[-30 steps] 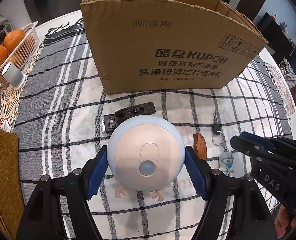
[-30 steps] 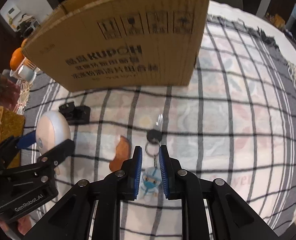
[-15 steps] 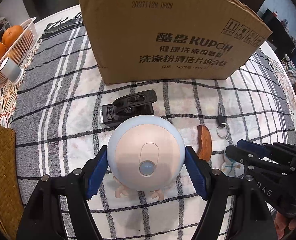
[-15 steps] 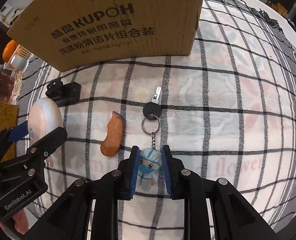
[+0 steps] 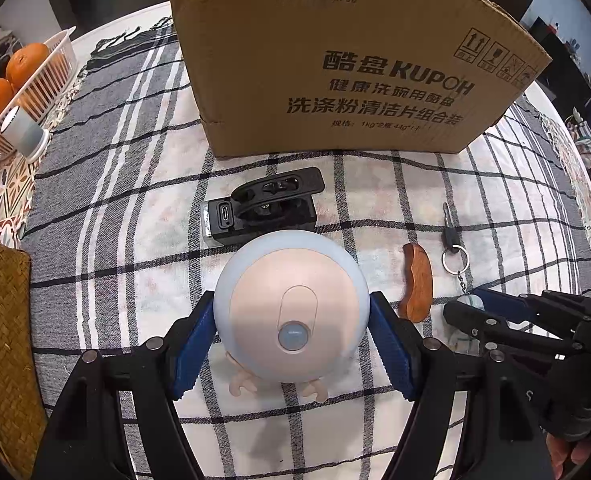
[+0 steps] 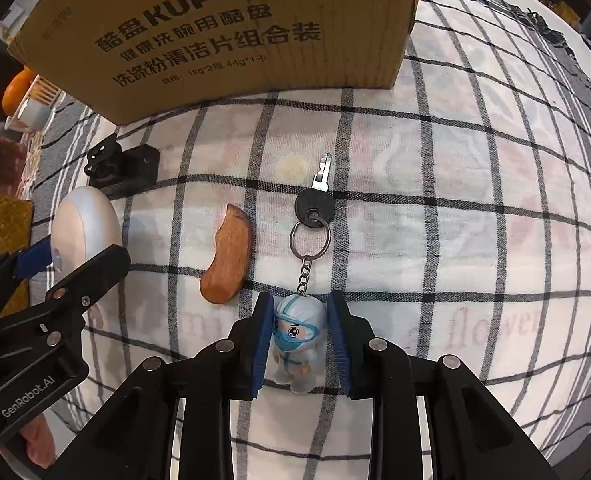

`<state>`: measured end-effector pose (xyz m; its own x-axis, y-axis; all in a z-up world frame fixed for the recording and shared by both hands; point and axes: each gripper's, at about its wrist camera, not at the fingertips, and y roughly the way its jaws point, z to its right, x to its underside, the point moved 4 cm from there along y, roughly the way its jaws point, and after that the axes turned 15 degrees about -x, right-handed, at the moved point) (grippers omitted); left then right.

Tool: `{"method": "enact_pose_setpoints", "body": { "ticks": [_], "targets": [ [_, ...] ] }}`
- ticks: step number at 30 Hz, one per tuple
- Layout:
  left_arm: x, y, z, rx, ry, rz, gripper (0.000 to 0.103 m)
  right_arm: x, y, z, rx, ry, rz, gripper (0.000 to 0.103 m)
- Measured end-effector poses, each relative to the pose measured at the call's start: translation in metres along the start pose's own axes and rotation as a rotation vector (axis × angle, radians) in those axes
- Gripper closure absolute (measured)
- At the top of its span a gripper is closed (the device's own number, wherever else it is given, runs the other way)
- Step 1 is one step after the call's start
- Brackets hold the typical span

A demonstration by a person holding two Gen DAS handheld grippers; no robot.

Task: Organize rigid objects
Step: 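Lift lamp with left tool while right tool lifts keychain, carry both toward box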

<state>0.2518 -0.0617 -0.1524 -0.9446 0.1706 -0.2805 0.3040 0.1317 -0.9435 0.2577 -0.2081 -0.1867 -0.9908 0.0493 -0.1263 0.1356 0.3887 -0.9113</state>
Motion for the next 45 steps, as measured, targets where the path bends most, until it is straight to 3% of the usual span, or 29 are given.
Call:
{"method": "enact_pose_setpoints", "body": {
  "ticks": [14, 45],
  "targets": [
    [0.001, -0.013, -0.002, 0.015, -0.007, 0.033, 0.030, 0.001, -0.022, -0.015, 0.023, -0.048, 0.077, 0.074],
    [-0.052, -0.115, -0.020, 0.038, -0.027, 0.280, 0.030, -0.043, -0.138, -0.057, 0.007, -0.143, 0.362, 0.074]
  ]
}}
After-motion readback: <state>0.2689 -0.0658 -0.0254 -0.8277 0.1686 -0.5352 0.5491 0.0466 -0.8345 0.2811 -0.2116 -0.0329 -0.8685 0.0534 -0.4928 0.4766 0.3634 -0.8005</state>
